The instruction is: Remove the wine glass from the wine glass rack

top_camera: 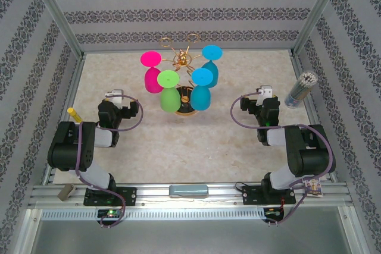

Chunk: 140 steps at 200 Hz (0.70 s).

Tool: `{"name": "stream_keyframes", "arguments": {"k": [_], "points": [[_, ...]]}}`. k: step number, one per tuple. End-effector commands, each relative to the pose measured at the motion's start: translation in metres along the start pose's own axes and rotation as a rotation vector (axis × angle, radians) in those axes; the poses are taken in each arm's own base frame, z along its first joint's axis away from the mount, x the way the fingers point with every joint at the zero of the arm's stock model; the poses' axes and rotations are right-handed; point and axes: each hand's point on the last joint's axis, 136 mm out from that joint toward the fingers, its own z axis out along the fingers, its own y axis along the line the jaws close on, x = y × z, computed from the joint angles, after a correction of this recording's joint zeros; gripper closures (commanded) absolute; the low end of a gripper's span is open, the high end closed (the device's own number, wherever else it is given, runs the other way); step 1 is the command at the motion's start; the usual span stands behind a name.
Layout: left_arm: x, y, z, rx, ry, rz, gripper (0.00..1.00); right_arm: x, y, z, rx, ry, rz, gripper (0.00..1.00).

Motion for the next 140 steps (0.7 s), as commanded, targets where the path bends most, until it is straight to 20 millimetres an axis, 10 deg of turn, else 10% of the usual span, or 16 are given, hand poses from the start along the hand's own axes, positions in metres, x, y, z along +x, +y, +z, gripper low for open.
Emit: {"name": "stream_keyframes", "arguments": {"k": [1,80,140], "points": [[0.0,-0.002,-0.002,-0.001,0.009,0.001,0.0,-0.004,-0.001,-0.003,-0.005,-0.015,0.011,0.02],[-0.003,0.003,-0.004,-0.029,-0.008,-0.011,0.13,-0.005,-0.002,-0.004,-0.002,-0.022,0.012,0.02],[-0.053,0.026,-0.056,-0.187,-0.085,-0.104,0.23,-0.051,-0.019,-0.035,0.049,0.035,0.181,0.03]]}}
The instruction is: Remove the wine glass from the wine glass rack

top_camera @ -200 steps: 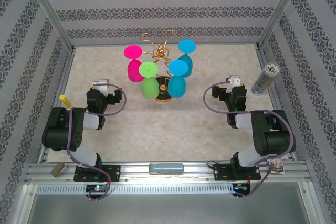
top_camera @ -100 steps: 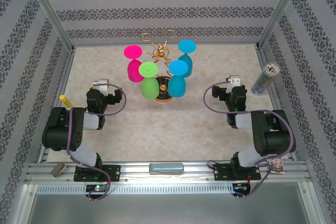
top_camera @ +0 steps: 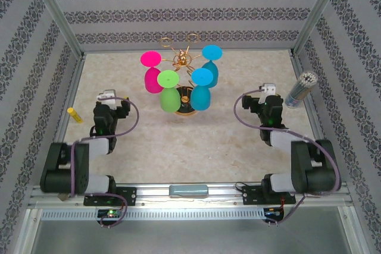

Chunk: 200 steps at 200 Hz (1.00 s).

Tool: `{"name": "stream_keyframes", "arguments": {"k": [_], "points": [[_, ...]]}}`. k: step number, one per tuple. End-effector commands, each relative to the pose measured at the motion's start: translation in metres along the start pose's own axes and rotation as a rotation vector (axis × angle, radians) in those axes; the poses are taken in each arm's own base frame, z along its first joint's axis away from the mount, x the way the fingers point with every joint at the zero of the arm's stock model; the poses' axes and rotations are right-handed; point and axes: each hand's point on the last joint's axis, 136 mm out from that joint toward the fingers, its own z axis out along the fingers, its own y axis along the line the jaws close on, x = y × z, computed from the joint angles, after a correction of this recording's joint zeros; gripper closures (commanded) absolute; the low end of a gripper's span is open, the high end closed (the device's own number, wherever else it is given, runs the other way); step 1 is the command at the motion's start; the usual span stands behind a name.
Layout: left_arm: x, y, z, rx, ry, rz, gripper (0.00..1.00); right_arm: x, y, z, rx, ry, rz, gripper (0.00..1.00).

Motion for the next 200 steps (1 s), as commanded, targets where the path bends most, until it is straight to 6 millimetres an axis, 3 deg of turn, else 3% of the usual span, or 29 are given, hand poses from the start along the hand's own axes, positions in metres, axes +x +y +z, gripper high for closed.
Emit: {"name": "stream_keyframes", "arguments": {"k": [1,28,75,123,162,200], "points": [[-0.014,0.007,-0.012,-0.051,0.028,-0.058,0.23,-0.023,-0.016,-0.016,0.042,0.019,0.15,0.03],[-0.034,0.0,-0.015,-0.021,0.072,-0.118,0.24,-0.051,-0.018,-0.029,-0.004,0.008,0.296,0.04],[-0.07,-0.03,-0.024,0.118,0.239,-0.237,0.27,-0.095,0.012,-0.044,-0.179,0.089,0.415,0.07],[-0.125,-0.055,-0.054,0.244,0.303,-0.332,0.29,-0.145,0.049,-0.073,-0.394,0.13,0.508,0.1],[-0.156,-0.069,-0.078,0.321,0.339,-0.373,0.3,-0.185,0.079,-0.095,-0.593,0.133,0.573,0.12],[-0.178,-0.087,-0.099,0.437,0.374,-0.38,0.32,-0.209,0.108,-0.102,-0.737,0.181,0.615,0.13]]}}
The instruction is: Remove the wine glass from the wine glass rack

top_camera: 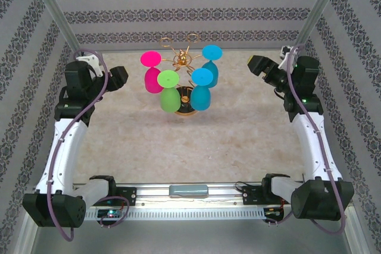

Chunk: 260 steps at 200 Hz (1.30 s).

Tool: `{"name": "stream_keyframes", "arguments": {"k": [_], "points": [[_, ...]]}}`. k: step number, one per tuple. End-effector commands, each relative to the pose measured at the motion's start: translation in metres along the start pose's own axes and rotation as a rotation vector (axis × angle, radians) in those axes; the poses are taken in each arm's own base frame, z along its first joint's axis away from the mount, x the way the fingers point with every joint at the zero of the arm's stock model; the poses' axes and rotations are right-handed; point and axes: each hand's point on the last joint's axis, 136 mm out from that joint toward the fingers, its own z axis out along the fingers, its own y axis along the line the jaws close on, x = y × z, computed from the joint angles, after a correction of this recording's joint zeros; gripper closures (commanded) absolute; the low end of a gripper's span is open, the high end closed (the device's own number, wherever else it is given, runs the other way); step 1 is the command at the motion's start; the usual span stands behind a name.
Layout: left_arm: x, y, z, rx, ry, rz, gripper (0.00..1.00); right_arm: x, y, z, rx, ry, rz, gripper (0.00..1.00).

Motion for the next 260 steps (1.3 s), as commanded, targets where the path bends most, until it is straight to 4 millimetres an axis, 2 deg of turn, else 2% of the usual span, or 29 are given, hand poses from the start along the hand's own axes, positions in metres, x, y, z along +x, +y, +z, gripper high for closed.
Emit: {"name": "stream_keyframes", "arguments": {"k": [1,21,47,105,131,194,260], "points": [[0.013,-0.024,-0.016,0.084,0.107,-0.037,0.32,0.002,0.033,0.007,-0.129,0.087,0.063,0.13],[0.013,-0.032,-0.025,0.106,0.135,-0.019,0.33,0.007,0.047,0.022,-0.174,0.134,0.062,0.14],[0.013,-0.037,-0.035,0.109,0.15,0.006,0.33,0.015,0.054,0.043,-0.206,0.191,0.081,0.18],[0.019,-0.043,-0.035,0.149,0.187,0.018,0.34,0.026,0.049,0.087,-0.198,0.257,0.115,0.41],[0.02,-0.043,-0.032,0.159,0.195,0.021,0.34,0.026,0.044,0.101,-0.19,0.268,0.132,0.46],[0.02,-0.043,-0.026,0.171,0.189,0.026,0.35,0.025,0.04,0.12,-0.195,0.278,0.168,0.58],[0.022,-0.041,-0.023,0.172,0.189,0.02,0.35,0.027,0.039,0.126,-0.197,0.286,0.184,0.62]]}}
